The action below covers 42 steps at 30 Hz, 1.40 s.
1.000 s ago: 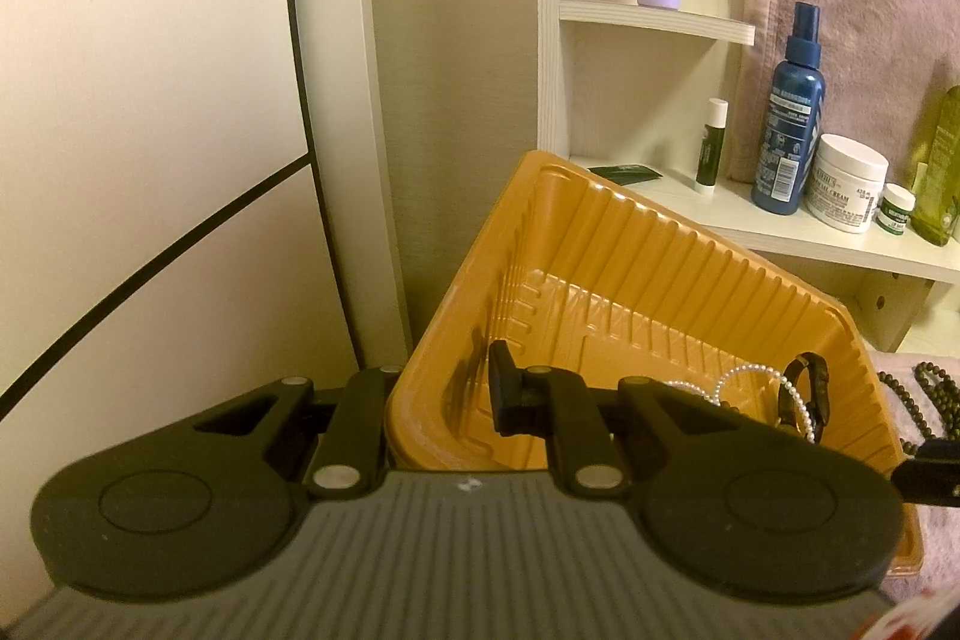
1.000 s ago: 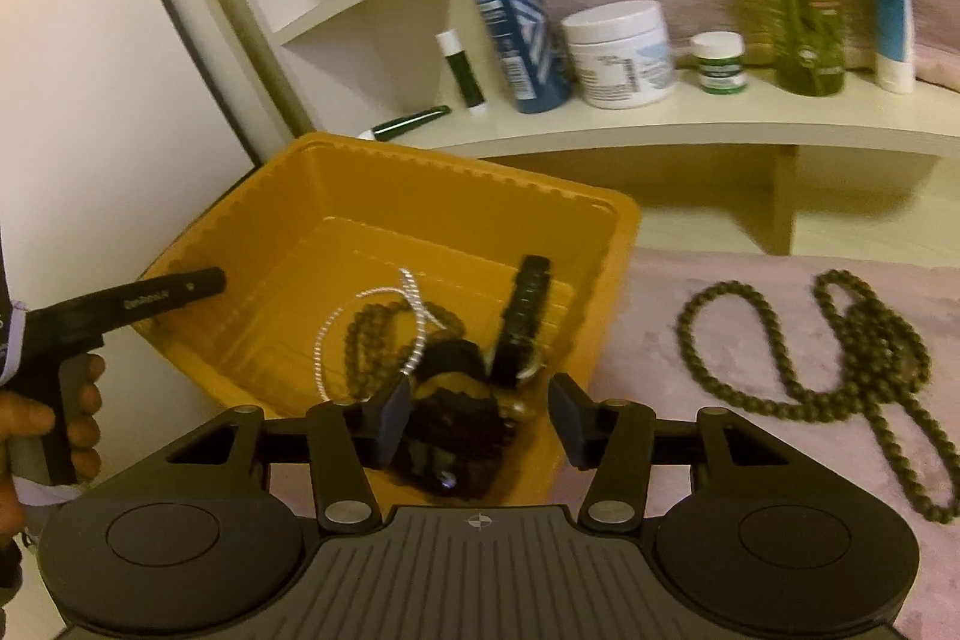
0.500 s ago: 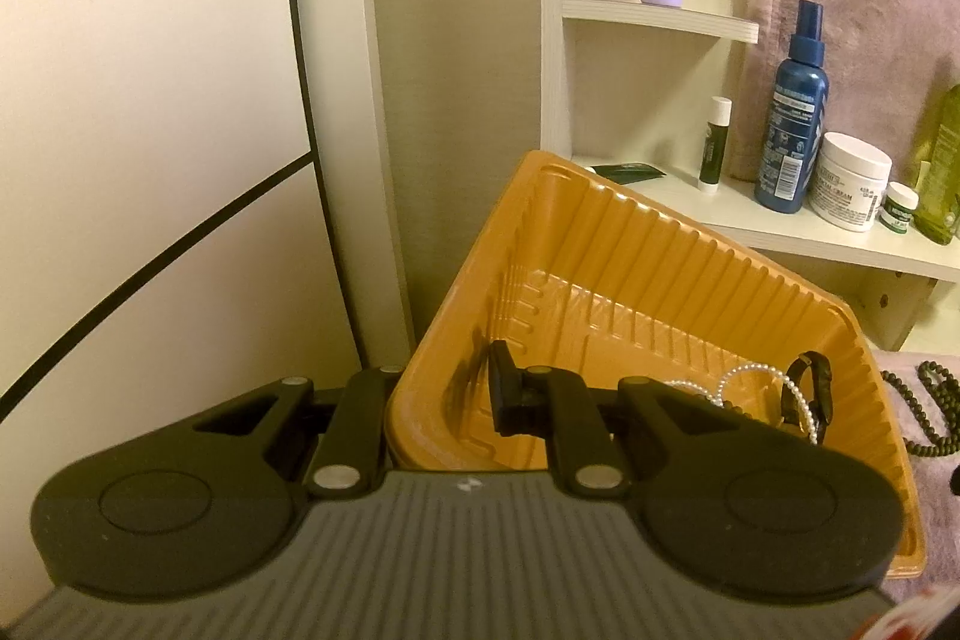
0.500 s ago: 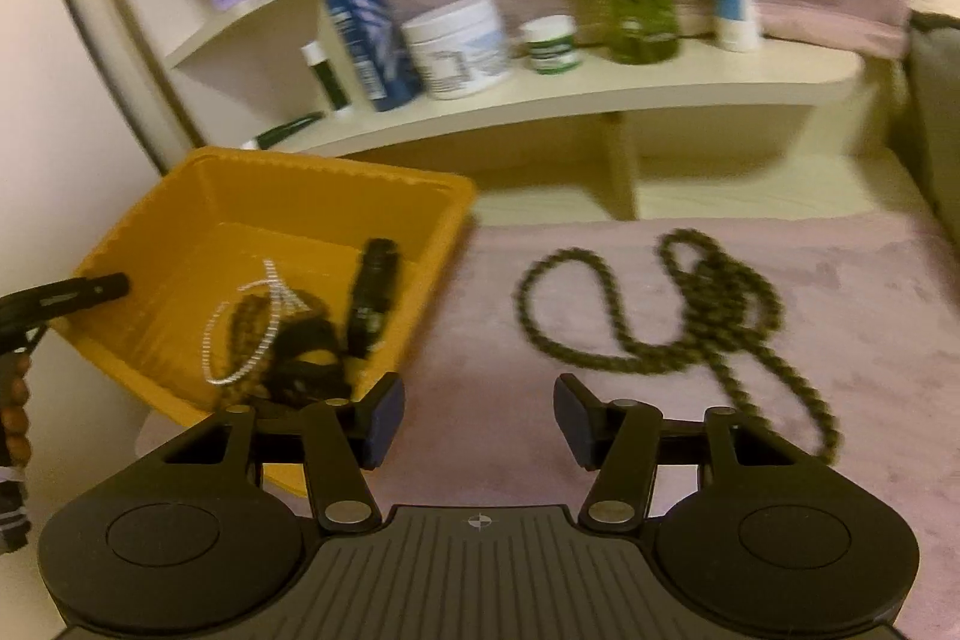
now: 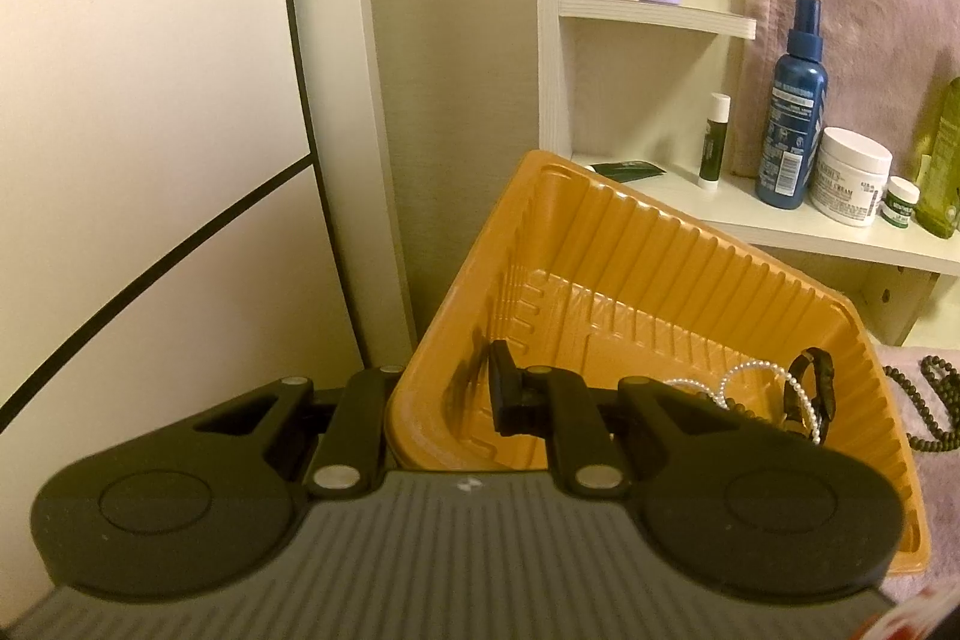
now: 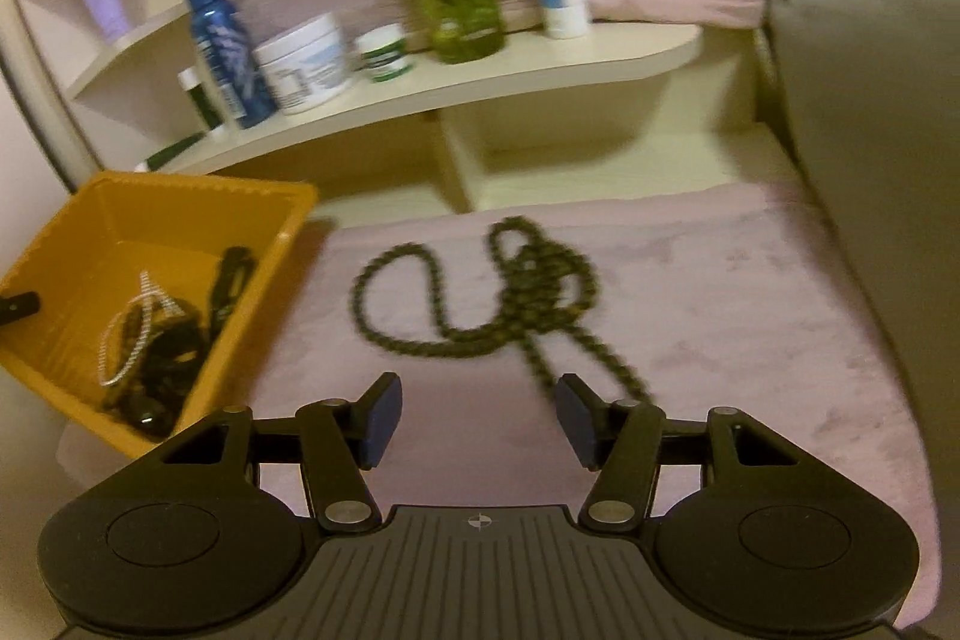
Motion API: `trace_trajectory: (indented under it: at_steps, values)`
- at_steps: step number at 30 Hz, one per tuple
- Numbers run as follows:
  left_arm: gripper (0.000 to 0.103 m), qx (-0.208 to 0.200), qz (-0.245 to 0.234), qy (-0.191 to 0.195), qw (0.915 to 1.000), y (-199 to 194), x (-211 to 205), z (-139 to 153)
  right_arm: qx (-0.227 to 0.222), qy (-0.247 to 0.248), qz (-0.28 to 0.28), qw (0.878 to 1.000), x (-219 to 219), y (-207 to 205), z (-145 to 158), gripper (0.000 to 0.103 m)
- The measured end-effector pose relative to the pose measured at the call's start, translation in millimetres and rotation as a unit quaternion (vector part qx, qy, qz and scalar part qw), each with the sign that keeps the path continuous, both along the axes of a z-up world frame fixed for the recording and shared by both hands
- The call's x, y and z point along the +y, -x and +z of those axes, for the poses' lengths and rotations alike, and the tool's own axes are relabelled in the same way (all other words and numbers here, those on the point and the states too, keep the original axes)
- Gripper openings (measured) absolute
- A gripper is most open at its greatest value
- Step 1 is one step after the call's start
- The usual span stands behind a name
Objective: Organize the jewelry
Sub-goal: 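Grasp a dark bead necklace from the mat with the right tool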
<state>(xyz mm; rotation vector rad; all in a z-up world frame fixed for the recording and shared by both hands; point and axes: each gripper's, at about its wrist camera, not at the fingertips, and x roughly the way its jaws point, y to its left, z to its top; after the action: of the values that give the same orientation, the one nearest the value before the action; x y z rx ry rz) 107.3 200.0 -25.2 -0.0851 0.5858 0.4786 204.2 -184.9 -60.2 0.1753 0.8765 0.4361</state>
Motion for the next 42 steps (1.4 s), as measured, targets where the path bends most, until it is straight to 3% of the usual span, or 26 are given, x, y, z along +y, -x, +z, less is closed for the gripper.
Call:
trace_trajectory:
  at_steps: [9,20,27,30,32,33,38,42]
  values:
    - [0.014,0.002,-0.001,-0.002,1.0,-1,0,-1,-0.013,0.022,-0.015,1.0,-14,-25,-12,0.064]
    - [0.014,0.004,0.0,-0.004,1.0,0,0,-2,-0.013,0.002,-0.012,1.0,7,-49,-27,0.068]
    - [0.014,0.005,-0.001,-0.004,1.0,-1,0,-2,-0.045,0.046,0.005,0.998,32,-46,-34,0.067]
    - [0.014,0.005,0.0,-0.004,1.0,-1,0,-2,-0.062,0.064,0.013,0.996,38,-43,-36,0.056]
    - [0.014,0.005,0.0,-0.004,1.0,-1,0,-2,-0.062,0.057,0.013,0.996,37,-44,-36,0.035]
    - [0.014,0.005,0.0,-0.005,1.0,-1,0,-2,-0.064,0.073,0.007,0.995,39,-45,-37,0.031]
    - [0.014,0.005,0.0,-0.004,1.0,-1,0,-1,-0.074,0.097,0.023,0.992,41,-42,-36,0.023]
    - [0.014,0.005,0.0,-0.005,1.0,-2,-1,-1,-0.066,0.077,0.021,0.995,36,-40,-36,0.018]
